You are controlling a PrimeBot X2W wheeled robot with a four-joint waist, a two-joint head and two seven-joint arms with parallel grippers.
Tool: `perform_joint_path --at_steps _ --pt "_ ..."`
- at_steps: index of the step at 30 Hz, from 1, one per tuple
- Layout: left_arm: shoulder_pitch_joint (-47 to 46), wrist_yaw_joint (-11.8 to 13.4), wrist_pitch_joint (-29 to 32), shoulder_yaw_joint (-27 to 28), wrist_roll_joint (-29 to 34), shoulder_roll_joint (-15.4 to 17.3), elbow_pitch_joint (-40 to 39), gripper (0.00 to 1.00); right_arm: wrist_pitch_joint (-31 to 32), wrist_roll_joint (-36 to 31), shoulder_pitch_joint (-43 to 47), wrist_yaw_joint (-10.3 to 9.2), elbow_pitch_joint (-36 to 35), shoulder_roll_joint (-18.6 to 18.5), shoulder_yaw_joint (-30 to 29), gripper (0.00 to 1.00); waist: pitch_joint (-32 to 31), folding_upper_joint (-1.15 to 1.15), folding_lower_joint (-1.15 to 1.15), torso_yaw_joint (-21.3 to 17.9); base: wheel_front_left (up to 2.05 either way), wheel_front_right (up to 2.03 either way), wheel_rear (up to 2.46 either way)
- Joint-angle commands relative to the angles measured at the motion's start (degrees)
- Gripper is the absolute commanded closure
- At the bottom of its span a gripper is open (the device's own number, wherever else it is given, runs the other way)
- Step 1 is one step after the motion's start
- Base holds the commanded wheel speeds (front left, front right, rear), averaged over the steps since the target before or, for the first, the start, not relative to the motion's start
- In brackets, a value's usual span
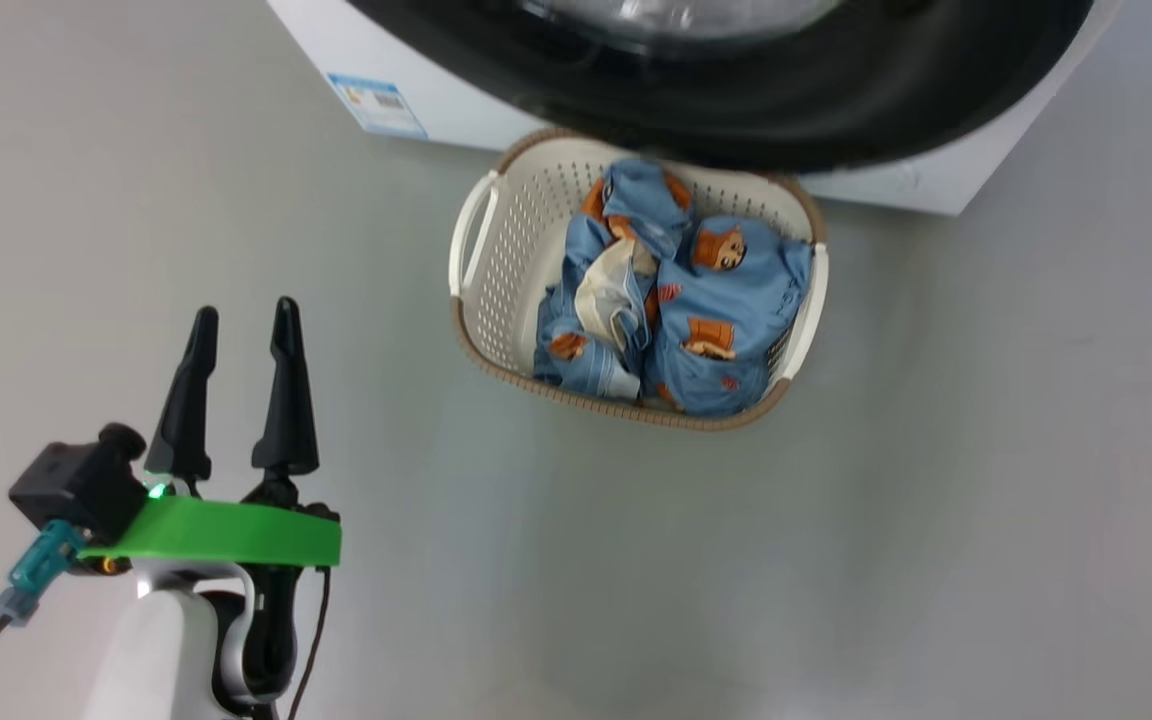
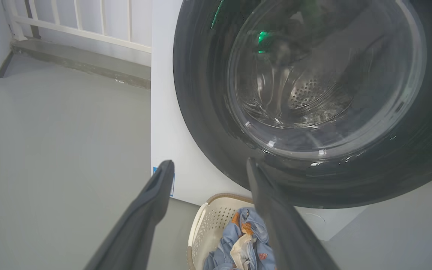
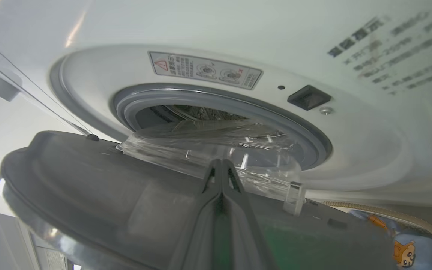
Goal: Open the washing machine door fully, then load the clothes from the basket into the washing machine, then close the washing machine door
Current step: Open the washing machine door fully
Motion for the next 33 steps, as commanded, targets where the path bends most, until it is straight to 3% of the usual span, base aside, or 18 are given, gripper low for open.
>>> perform_joint_path --at_steps 1,19,33 --pt "0.83 -0.1 -0.36 2.17 0.52 1.53 -0.86 0.0 1.48 0.69 2.44 0.1 -2.28 2.76 1.36 1.0 -2.32 0.0 0.0 -0.43 0.0 0.0 0.0" --pt "7.96 -0.1 -0.36 3.14 2.74 2.71 2.38 0.0 6.79 6.41 23.98 0.1 -9.99 6.53 -0.16 1.0 -15.94 0.0 0.0 0.84 0.0 0.0 0.0" --pt "11.78 -0.1 -0.36 2.3 3.53 4.12 4.91 0.0 11.74 7.96 36.68 0.1 -14.39 10.36 -0.74 1.0 -23.11 0.0 0.0 7.31 0.0 0.0 0.0"
